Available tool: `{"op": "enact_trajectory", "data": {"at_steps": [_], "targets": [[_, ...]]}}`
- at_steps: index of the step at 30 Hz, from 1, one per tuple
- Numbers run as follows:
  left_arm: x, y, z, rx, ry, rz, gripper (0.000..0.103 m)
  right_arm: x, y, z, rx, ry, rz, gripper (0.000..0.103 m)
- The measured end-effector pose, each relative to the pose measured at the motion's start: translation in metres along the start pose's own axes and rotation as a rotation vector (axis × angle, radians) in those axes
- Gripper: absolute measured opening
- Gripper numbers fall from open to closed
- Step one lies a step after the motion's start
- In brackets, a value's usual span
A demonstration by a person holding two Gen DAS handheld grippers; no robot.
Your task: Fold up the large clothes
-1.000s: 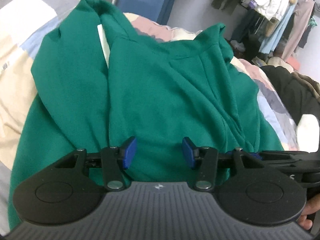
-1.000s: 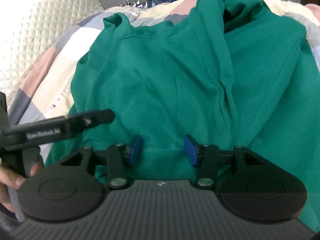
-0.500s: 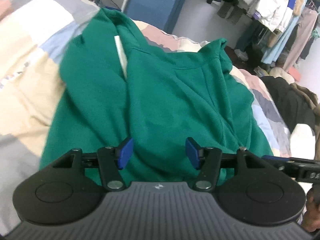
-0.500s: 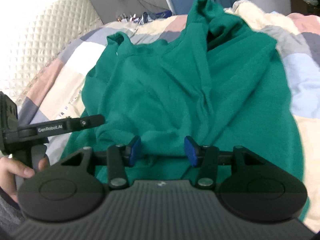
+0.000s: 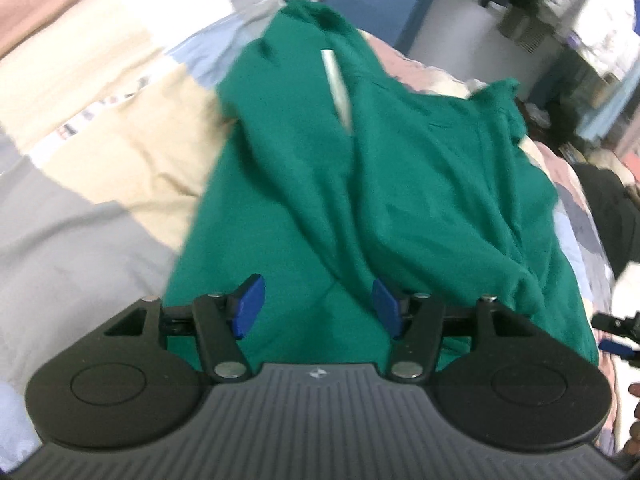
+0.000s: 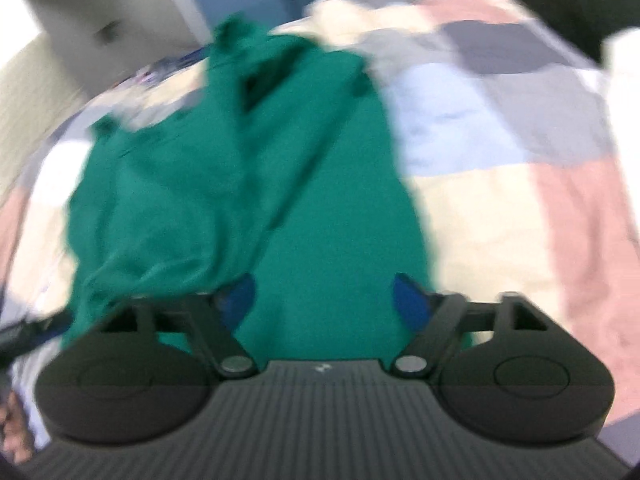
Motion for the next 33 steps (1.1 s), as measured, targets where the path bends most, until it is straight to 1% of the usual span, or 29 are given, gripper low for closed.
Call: {"op": "enact_trajectory", "data": {"at_steps": [1,2,4,7,9,11,13,15,17,19,21,22,23,24,26,29,30,31,32,33], "targets": [[-0.002,0.002,-0.006,-0.022,0.007,0.006,0.074,0.003,0.001,0.006,0.028,-0.017,-0.006,0.084],[-0.005,0.003,-0.012,-0.045,0.011,0.012,0.074,0.006,0.000,0.010,0.051,-0.025,-0.021,0.086],[-0.011,0.008,-0.027,-0.100,0.010,0.028,0.075,0.016,-0.005,0.014,0.090,-0.007,-0.079,0.086],[-0.019,0.016,-0.055,-0.219,-0.004,0.056,0.075,0.034,-0.018,0.015,0.166,0.058,-0.192,0.086],[-0.023,0.017,-0.074,-0.300,-0.007,0.066,0.075,0.036,-0.021,0.015,0.201,0.087,-0.215,0.088],[-0.022,0.014,-0.089,-0.370,-0.008,0.055,0.075,0.036,-0.021,0.015,0.236,0.136,-0.234,0.088],[-0.019,0.010,-0.097,-0.423,-0.030,0.039,0.075,0.029,-0.020,0.007,0.276,0.212,-0.247,0.088],[-0.014,0.006,-0.092,-0.456,-0.091,0.011,0.075,0.020,-0.018,0.001,0.291,0.302,-0.245,0.088],[-0.010,0.002,-0.081,-0.505,-0.199,-0.009,0.075,0.006,-0.014,-0.013,0.275,0.395,-0.218,0.088],[-0.014,0.006,-0.070,-0.490,-0.263,0.000,0.076,-0.010,-0.012,-0.019,0.275,0.487,-0.186,0.088],[-0.019,0.009,-0.059,-0.493,-0.340,0.014,0.076,-0.018,-0.010,-0.021,0.278,0.527,-0.168,0.088],[-0.021,0.009,-0.053,-0.498,-0.375,0.012,0.077,-0.018,-0.010,-0.022,0.273,0.525,-0.169,0.088],[-0.021,0.008,-0.050,-0.497,-0.387,0.006,0.077,-0.016,-0.011,-0.022,0.263,0.517,-0.176,0.088],[-0.021,0.007,-0.049,-0.489,-0.376,0.001,0.077,-0.011,-0.012,-0.024,0.251,0.500,-0.189,0.088],[-0.019,-0.002,-0.052,-0.466,-0.322,-0.026,0.079,-0.003,-0.017,-0.023,0.232,0.436,-0.213,0.088],[-0.012,-0.014,-0.063,-0.445,-0.181,-0.074,0.079,0.019,-0.025,-0.016,0.220,0.295,-0.249,0.088],[-0.012,-0.015,-0.065,-0.443,-0.161,-0.083,0.079,0.024,-0.030,-0.013,0.212,0.248,-0.259,0.086],[-0.012,-0.016,-0.066,-0.436,-0.153,-0.086,0.079,0.028,-0.032,-0.013,0.200,0.222,-0.266,0.085],[-0.013,-0.015,-0.064,-0.425,-0.143,-0.090,0.079,0.030,-0.034,-0.012,0.187,0.207,-0.267,0.085],[-0.015,-0.016,-0.064,-0.410,-0.114,-0.096,0.081,0.030,-0.034,-0.013,0.176,0.200,-0.267,0.085]]}}
Point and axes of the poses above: each gripper's, at about its wrist camera, not at the fingertips, and x roughly the way its jaws point, z to its right, y to its top, the point moved 10 cm from there along x, roughly the way its jaws point, and after that the axes turned 13 degrees about -y, right-handed, at the moved point
